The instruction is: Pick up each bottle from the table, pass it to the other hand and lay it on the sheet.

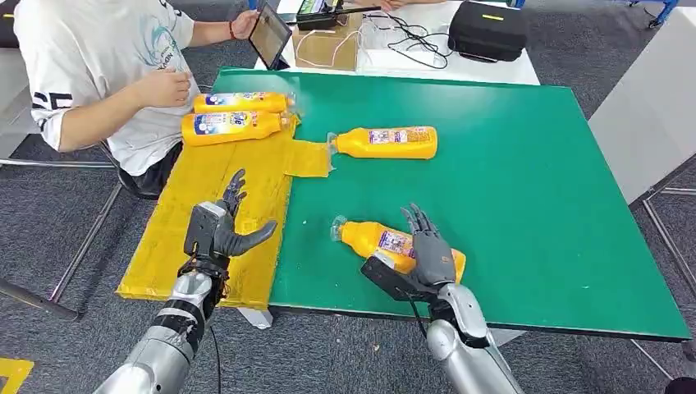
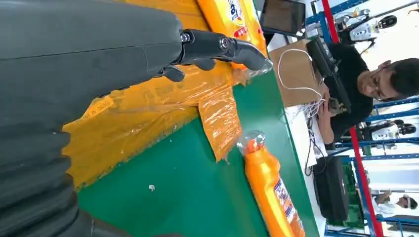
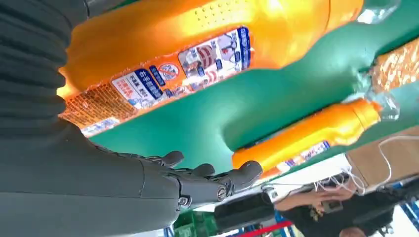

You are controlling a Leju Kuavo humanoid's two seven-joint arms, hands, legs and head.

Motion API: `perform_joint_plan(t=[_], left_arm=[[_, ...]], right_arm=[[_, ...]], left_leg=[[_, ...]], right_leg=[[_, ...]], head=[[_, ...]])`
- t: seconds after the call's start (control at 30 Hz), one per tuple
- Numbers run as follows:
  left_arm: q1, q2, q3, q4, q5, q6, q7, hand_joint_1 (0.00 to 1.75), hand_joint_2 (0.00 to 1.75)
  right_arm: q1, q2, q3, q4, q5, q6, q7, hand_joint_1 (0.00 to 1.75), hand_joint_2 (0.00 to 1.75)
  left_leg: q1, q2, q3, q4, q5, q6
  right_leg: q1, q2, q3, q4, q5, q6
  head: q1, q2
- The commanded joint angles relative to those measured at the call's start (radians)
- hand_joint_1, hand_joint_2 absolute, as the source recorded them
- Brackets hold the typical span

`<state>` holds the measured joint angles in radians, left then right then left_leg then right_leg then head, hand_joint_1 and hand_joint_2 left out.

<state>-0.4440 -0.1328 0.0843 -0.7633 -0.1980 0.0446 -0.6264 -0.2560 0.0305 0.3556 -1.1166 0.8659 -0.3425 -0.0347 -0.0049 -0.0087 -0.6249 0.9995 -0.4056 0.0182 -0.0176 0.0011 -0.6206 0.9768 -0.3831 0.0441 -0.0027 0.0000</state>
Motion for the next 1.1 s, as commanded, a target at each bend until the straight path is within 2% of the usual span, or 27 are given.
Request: perform_joint_plan(t=[0.03, 0.23, 0.3, 0.43, 0.47, 0.53, 0.57, 0.8, 1.03, 1.1], left_arm=[[-0.026, 0.010, 0.008, 0.054, 0.011, -0.008, 0.001, 0.00, 1.75], [-0.019, 0.016, 0.016, 0.054, 0.012, -0.015, 0.001, 0.00, 1.75], [-0.017, 0.015, 0.023, 0.052, 0.010, -0.022, 0.001, 0.00, 1.75], [-0.019, 0.014, 0.033, 0.052, 0.008, -0.026, 0.001, 0.00, 1.75], [-0.021, 0.016, 0.036, 0.053, 0.009, -0.029, 0.002, 0.00, 1.75], [-0.021, 0.016, 0.036, 0.053, 0.009, -0.029, 0.002, 0.00, 1.75], [-0.022, 0.017, 0.036, 0.056, 0.010, -0.030, 0.002, 0.00, 1.75], [-0.029, 0.023, 0.045, 0.074, 0.011, -0.039, 0.003, 0.00, 1.75], [-0.056, 0.020, 0.029, 0.102, 0.004, -0.070, 0.014, 0.00, 1.75], [-0.059, 0.019, 0.027, 0.109, 0.004, -0.070, 0.014, 0.00, 1.75]], right_arm=[[-0.025, -0.033, 0.013, 0.054, 0.015, 0.057, 0.046, 0.00, 1.75], [-0.030, -0.055, 0.011, 0.097, 0.044, 0.089, 0.080, 0.00, 1.75], [-0.038, -0.080, 0.028, 0.125, 0.103, 0.148, 0.147, 0.00, 1.75], [-0.050, -0.102, 0.037, 0.177, 0.159, 0.188, 0.179, 0.03, 1.75], [-0.057, -0.102, 0.039, 0.197, 0.167, 0.193, 0.180, 0.49, 1.75], [-0.057, -0.102, 0.039, 0.197, 0.167, 0.193, 0.180, 0.49, 1.75], [-0.062, -0.101, 0.038, 0.204, 0.166, 0.198, 0.180, 1.71, 1.75], [-0.094, -0.088, 0.037, 0.254, 0.148, 0.229, 0.158, 1.75, 1.75], [-0.177, -0.041, 0.017, 0.329, -0.009, 0.262, 0.041, 1.75, 1.75], [-0.187, -0.037, 0.021, 0.340, -0.013, 0.266, 0.042, 1.75, 1.75]], left_leg=[[0.000, 0.000, 0.003, 0.000, -0.001, -0.001], [0.001, 0.001, 0.005, 0.000, -0.003, -0.001], [0.001, 0.001, 0.004, 0.000, -0.002, -0.001], [0.001, 0.000, 0.006, 0.000, -0.002, -0.001], [0.001, 0.000, 0.004, 0.000, -0.002, -0.001], [0.001, 0.000, 0.003, -0.001, -0.001, -0.001], [0.002, 0.000, 0.005, 0.000, -0.002, -0.001], [0.002, 0.000, 0.007, 0.000, -0.002, -0.001], [0.001, 0.002, 0.009, 0.000, -0.001, -0.001], [0.002, 0.003, 0.010, 0.000, -0.001, -0.001]], right_leg=[[0.001, 0.000, 0.003, 0.000, -0.001, -0.001], [0.001, 0.000, 0.006, -0.001, -0.002, -0.002], [0.001, 0.000, 0.004, -0.001, -0.001, -0.001], [0.001, 0.000, 0.006, -0.001, -0.002, -0.002], [0.001, 0.000, 0.005, -0.001, -0.001, -0.001], [0.001, 0.000, 0.004, -0.001, -0.001, -0.001], [0.002, -0.001, 0.006, -0.001, -0.002, -0.002], [0.002, 0.000, 0.008, -0.002, -0.001, -0.002], [0.002, 0.001, 0.010, -0.001, 0.000, -0.002], [0.002, 0.001, 0.010, -0.001, 0.001, -0.002]], head=[[0.000, 0.000], [0.000, 0.000], [0.000, 0.000], [0.000, 0.000], [0.000, 0.000], [0.000, 0.000], [0.000, 0.000], [0.000, 0.000], [0.000, 0.000], [0.000, 0.000]])
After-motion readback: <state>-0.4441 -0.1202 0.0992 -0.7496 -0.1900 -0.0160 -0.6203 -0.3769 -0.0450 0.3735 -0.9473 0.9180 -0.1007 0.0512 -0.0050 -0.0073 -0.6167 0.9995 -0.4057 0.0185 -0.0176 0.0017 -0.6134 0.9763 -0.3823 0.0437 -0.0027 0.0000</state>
